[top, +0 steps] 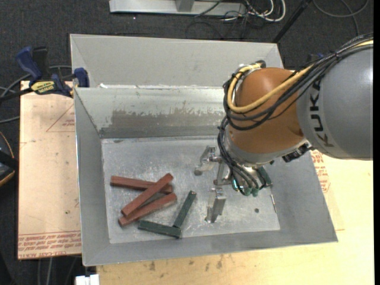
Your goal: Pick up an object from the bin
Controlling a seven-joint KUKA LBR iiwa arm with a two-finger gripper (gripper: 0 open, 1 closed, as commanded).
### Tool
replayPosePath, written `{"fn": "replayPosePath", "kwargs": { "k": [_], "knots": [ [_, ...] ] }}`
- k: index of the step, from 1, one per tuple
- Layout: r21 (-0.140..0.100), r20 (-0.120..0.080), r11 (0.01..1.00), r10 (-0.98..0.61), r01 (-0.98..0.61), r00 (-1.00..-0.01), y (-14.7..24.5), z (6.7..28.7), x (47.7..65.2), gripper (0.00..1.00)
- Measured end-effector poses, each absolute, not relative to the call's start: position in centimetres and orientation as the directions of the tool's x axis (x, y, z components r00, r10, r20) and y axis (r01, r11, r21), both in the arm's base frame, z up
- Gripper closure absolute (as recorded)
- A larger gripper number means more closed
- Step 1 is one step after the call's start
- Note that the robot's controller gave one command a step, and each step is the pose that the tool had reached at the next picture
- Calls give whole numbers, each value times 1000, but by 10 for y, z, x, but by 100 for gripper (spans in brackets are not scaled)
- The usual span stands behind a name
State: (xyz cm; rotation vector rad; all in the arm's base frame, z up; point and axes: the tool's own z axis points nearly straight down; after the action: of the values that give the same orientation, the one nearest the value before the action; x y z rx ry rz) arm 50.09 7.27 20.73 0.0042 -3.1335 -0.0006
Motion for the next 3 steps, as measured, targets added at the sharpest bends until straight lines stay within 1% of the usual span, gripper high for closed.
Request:
{"fn": "replayPosePath", "kwargs": {
  "k": [1, 2, 3],
  "knots": [
    [1, 0, 1000, -1, -1, -1000, 72, 211, 503, 0],
    [1, -6, 997, -81, -81, -997, 76, 189, 509, 0],
    [1, -6, 991, -134, -134, -991, 76, 124, 518, 0]
  ]
}}
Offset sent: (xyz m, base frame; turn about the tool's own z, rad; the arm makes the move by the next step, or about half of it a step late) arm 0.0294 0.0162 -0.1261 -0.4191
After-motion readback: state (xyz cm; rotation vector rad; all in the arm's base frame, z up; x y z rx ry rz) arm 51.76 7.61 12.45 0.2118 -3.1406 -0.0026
